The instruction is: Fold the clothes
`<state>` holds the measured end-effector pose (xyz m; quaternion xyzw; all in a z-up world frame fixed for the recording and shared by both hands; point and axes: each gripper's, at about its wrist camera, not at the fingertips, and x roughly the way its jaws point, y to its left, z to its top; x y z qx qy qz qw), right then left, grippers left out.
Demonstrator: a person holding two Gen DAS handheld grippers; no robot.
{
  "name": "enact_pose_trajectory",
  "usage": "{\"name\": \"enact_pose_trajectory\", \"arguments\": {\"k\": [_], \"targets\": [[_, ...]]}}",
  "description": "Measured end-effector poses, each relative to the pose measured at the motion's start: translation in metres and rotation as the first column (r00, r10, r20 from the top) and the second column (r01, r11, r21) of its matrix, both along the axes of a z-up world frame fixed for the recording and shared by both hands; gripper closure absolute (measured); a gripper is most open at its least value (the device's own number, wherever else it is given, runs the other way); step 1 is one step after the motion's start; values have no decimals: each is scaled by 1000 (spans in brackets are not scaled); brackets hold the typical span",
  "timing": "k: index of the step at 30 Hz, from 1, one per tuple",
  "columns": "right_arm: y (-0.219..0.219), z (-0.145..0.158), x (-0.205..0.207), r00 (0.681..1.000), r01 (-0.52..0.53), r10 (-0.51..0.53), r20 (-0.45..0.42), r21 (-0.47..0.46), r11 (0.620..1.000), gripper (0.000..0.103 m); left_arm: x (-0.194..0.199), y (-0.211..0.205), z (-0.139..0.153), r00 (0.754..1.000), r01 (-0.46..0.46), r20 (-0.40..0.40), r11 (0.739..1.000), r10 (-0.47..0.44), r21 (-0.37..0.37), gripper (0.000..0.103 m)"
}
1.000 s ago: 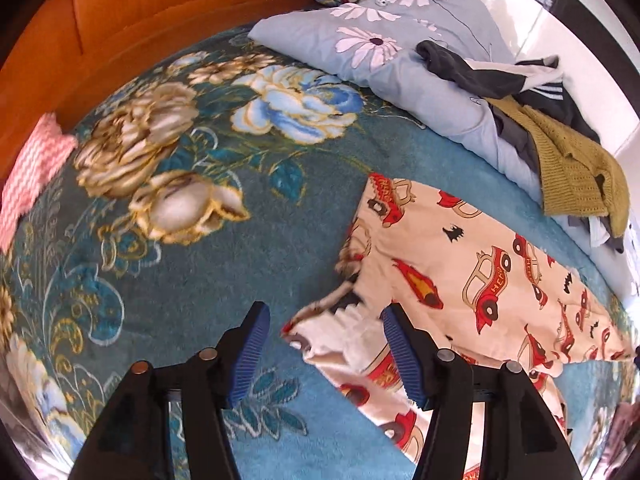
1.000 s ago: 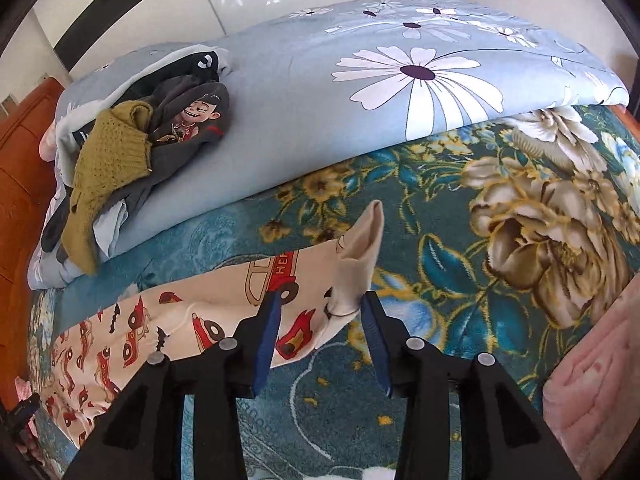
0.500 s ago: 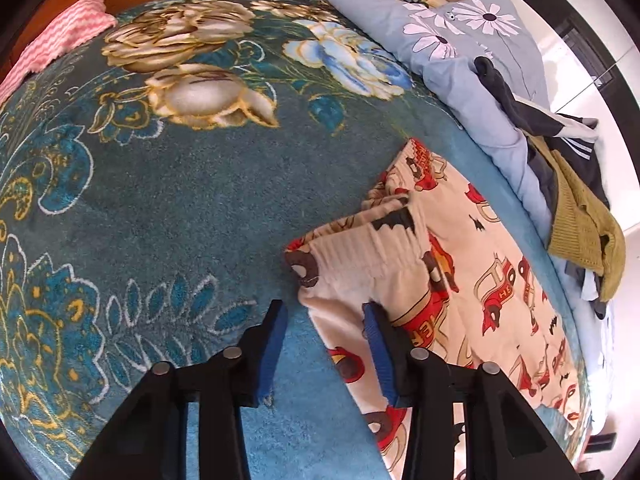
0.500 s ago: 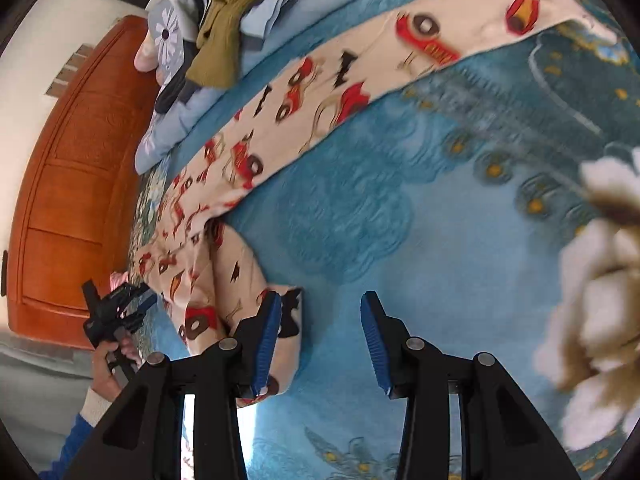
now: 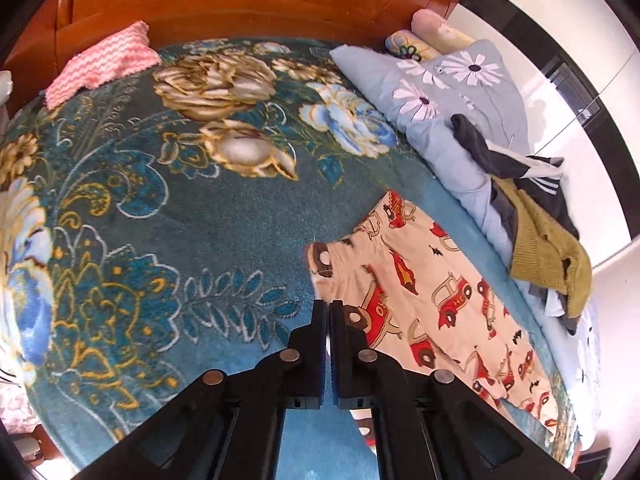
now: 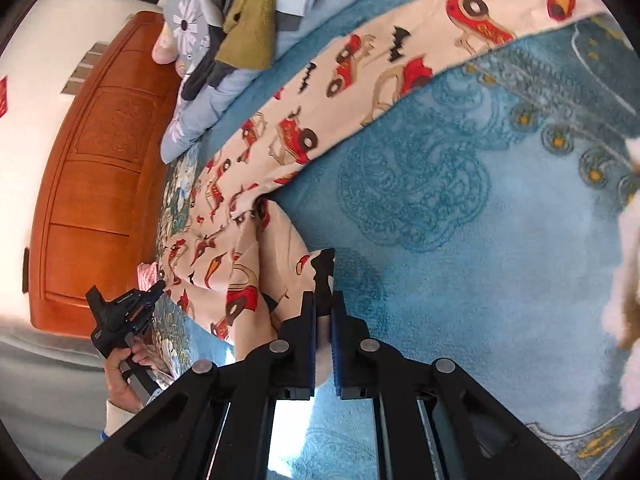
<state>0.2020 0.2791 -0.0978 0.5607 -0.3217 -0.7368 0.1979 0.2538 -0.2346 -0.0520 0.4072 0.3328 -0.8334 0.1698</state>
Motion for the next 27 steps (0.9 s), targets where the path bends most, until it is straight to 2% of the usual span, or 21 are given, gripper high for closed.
{"name": "enact_pose_trajectory", "arguments": {"k": [3,6,8,11,13,16,19,22,25,27], "targets": [[3,38,7,996,-46,45,-73,-14,999,97,35,4,12,1000,-18,-1,999,18,-31,102],[0,67,16,986,-113,116,-118,30,993,97,51,4,-6,996,-35,76,998,39,-53,102],[-4,64,23,984,-153,158,-77,59,986,97,54,1,-28,989,-49,135,998,53,-31,102],[-6,36,40,980,-199,196,40,95,975,98,55,1,-55,980,-58,193,998,58,-8,102],[-3,17,52,975,-211,202,93,111,971,98,53,3,-66,972,-49,229,999,52,-17,101],[5,-4,60,974,-203,181,138,164,965,98,56,5,-71,970,-51,240,998,44,23,99],[17,-1,62,981,-176,158,116,165,970,97,67,9,-63,977,-50,208,997,36,58,97],[27,12,52,988,-152,146,44,226,962,96,78,18,-52,978,-47,203,998,36,49,93],[27,12,33,993,-122,119,24,220,968,90,91,35,-36,984,-46,173,998,40,32,92],[15,6,18,992,-127,126,18,217,968,83,93,54,-26,988,-16,153,1000,12,22,88]]}}
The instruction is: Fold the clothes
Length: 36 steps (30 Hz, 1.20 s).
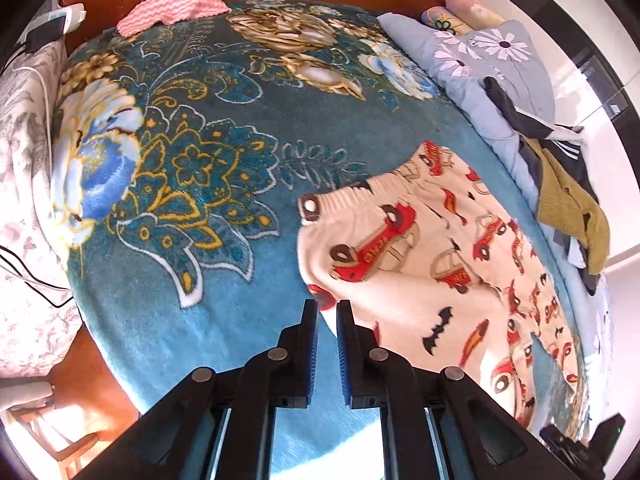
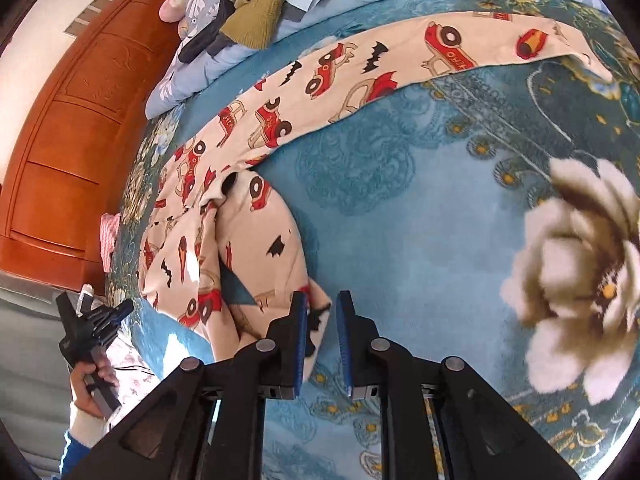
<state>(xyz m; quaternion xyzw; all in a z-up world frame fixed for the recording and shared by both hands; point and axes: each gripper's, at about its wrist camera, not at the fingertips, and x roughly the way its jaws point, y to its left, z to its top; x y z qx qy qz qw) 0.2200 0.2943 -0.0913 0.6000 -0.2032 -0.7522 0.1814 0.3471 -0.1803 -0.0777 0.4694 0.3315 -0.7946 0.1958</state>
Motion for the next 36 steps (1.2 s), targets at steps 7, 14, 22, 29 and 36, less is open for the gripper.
{"name": "enact_pose_trajectory", "arguments": {"k": [7,14,22,29,36], "targets": [[-49,-40,-35,997,-16,15,79,12,1000,79,-13,81,19,984,175,-24,984,-175,-12,58],[-20,-21,-10,997,63,-56,62,-127,990,98,-35,162,-3,934,354,46,935,-354,17,58],[77,61,63,945,309,-325,-44,-212,927,98,-47,191,-11,908,410,87,912,-409,-2,58],[53,41,34,976,216,-214,25,-120,969,98,-52,191,-10,899,428,124,903,-421,-38,58],[39,24,-57,961,273,-275,-11,-78,959,86,-35,132,-14,949,287,142,958,-282,-19,58]]}}
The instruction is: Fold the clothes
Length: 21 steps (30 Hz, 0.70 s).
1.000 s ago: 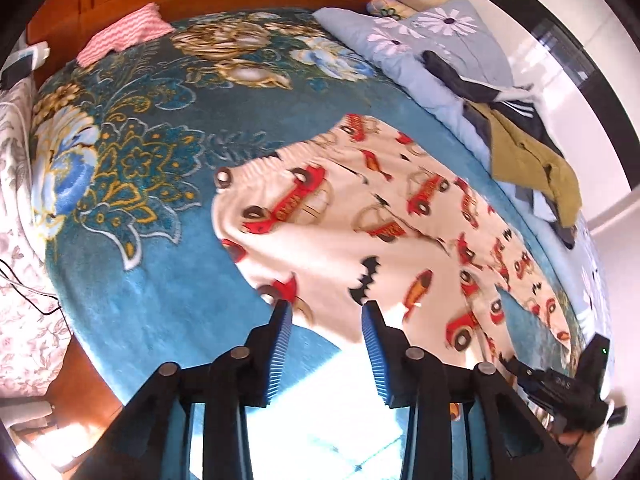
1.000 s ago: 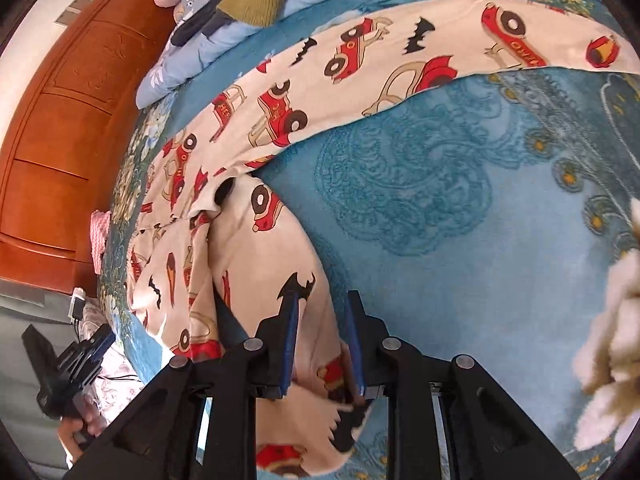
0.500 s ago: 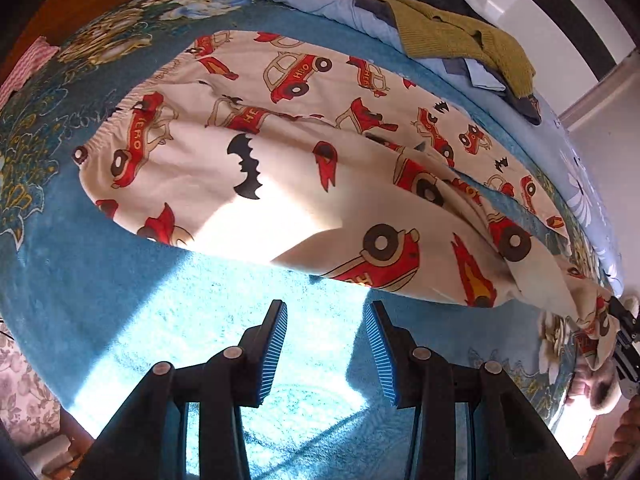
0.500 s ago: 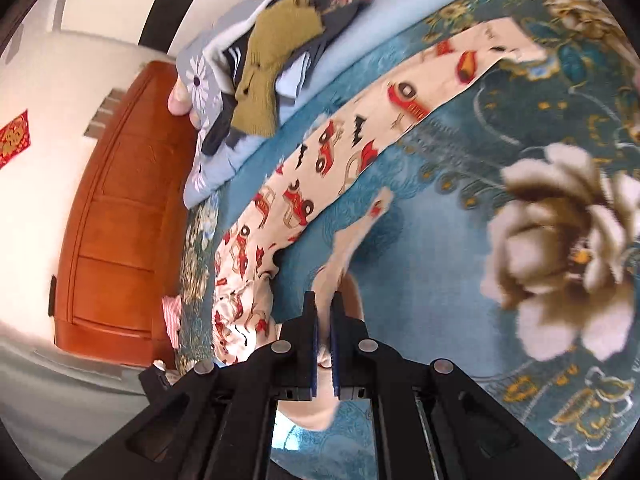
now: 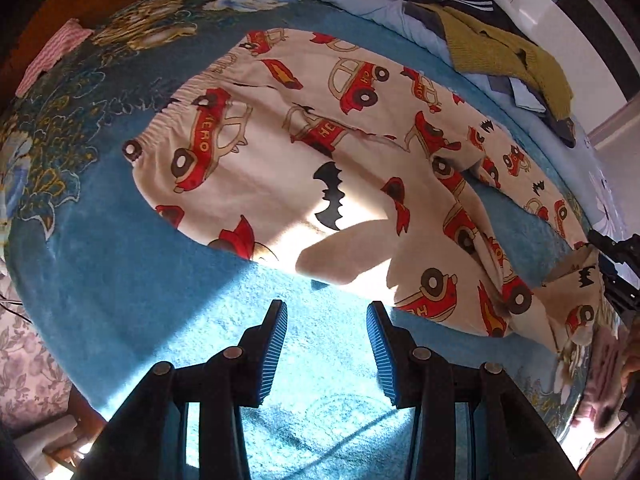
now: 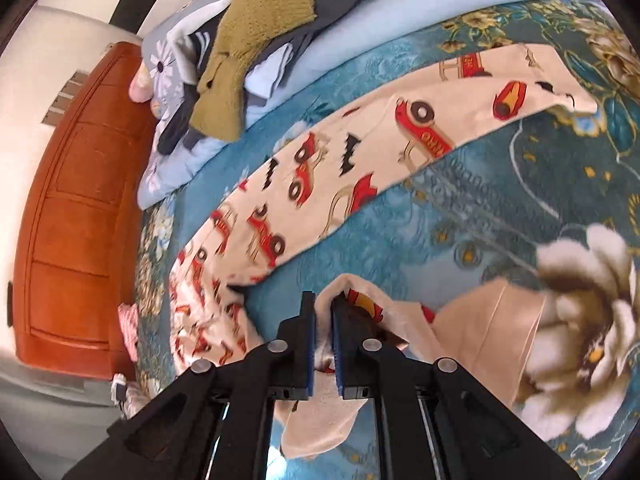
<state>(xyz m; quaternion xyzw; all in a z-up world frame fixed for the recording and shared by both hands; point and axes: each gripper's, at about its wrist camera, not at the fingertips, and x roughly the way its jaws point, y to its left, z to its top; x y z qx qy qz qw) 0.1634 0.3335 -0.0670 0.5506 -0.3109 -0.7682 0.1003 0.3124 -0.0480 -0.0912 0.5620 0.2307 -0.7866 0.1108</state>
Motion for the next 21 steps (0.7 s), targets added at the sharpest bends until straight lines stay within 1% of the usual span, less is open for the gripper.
{"name": "enact_pose_trajectory", "arguments": {"k": [1,2,3,4,5,8,10,11,14,15,16,18,21], "targets": [[0,-2,-7,1000,-13,13,6,-22,1000,81,2,-11,0,1000,-27,1,1000,27,-3,58],[2,-2,-9,1000,-25,25,0,-61,998,72,4,-23,0,999,-53,0,999,53,-6,58],[6,1,-8,999,-32,30,-23,-95,995,65,5,-34,-1,997,-79,1,997,80,-8,58],[10,5,-3,998,-40,34,-53,-112,993,61,6,-46,-2,994,-106,2,994,106,-9,58],[18,9,4,996,-38,30,-80,-108,993,57,6,-57,-3,991,-131,5,991,131,-12,58],[48,15,29,992,13,-18,-121,-43,999,57,6,-85,-9,980,-200,16,980,200,-26,58],[68,12,47,993,54,-51,-105,27,998,57,4,-100,-13,974,-227,19,974,228,-24,58],[74,8,56,995,47,-42,-89,56,997,57,2,-106,-16,971,-237,20,971,237,-20,57],[75,-10,79,999,-37,39,-35,66,997,57,-6,-117,-22,965,-264,14,965,264,-7,58],[69,-13,85,996,-77,79,-28,89,993,57,-8,-120,-24,962,-273,14,962,273,3,58],[61,-15,90,992,-118,123,-30,133,984,57,-10,-123,-26,959,-283,13,959,283,13,58],[42,-18,99,977,-200,212,-32,217,956,57,-14,-127,-29,955,-295,14,955,295,25,58],[12,-21,102,941,-305,335,-44,313,899,57,-23,-126,-32,951,-308,5,950,308,42,57]]}}
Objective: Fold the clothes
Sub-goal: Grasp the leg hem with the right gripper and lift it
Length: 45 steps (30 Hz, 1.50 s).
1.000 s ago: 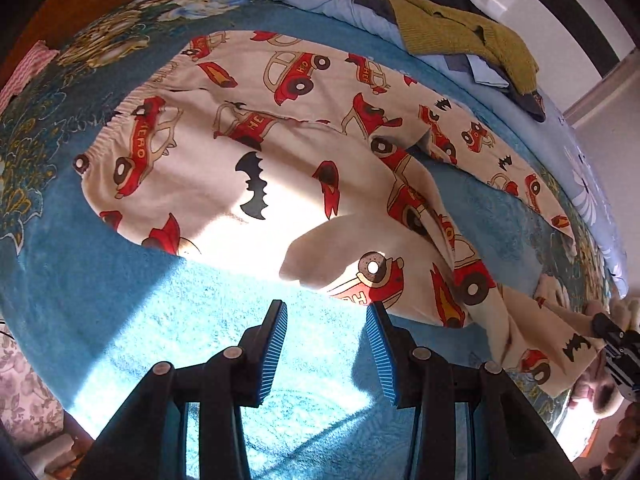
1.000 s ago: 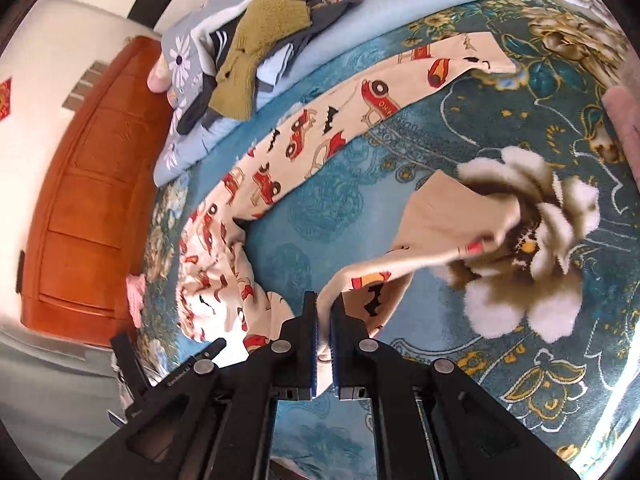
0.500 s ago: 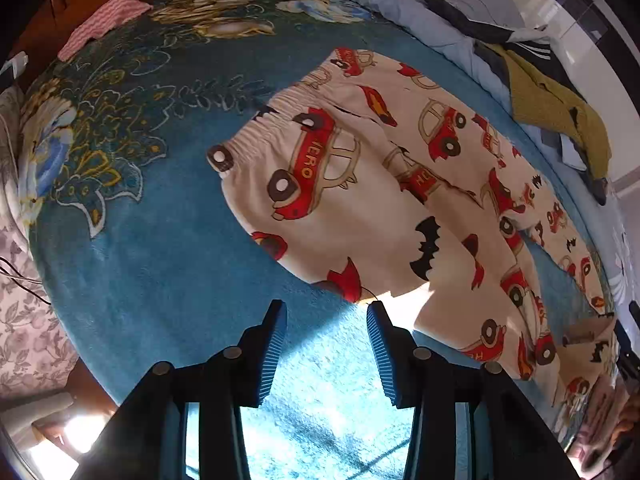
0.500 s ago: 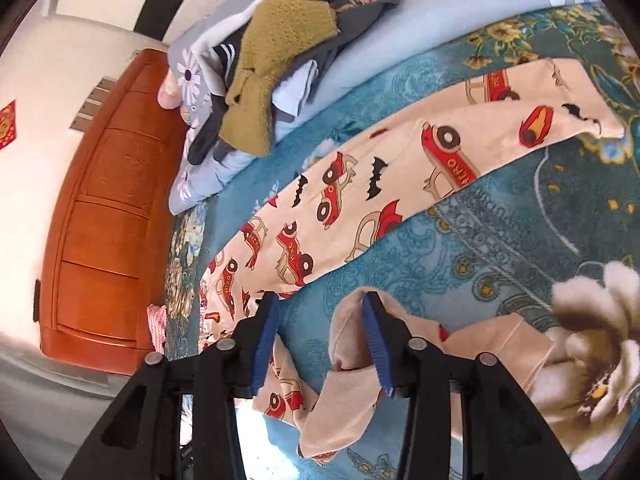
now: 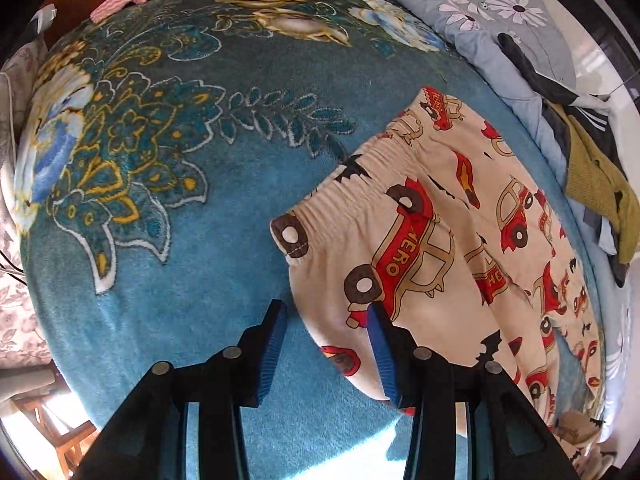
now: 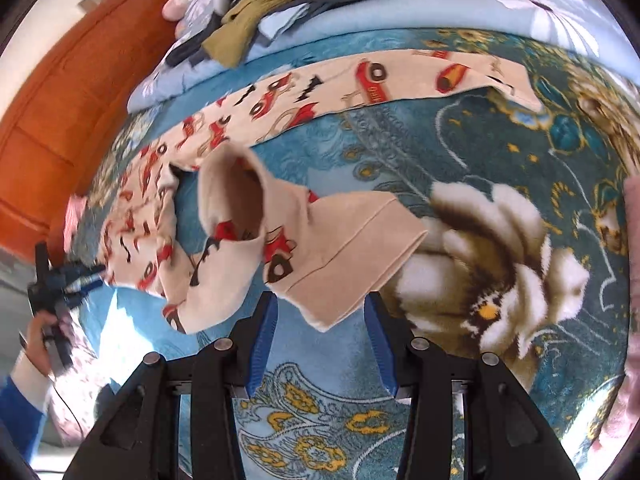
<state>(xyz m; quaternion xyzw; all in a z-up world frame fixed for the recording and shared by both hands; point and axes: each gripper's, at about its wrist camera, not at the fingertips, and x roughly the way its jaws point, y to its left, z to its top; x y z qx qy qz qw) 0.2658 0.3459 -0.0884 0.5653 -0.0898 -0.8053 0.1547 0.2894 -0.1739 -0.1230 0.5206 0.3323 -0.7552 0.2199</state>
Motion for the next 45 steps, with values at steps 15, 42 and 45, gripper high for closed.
{"name": "enact_pose_trajectory", "arguments": {"k": [15,42,45], "targets": [[-11,7,-20,996,-34,32,87,23,999,95,-8,-31,28,999,-45,20,986,49,-161,101],[60,52,-20,995,102,-100,-29,93,990,57,27,43,53,992,111,-51,988,-116,-106,69],[22,67,-10,992,-43,63,-111,178,983,57,10,85,49,975,212,-51,974,-216,-78,68]]}}
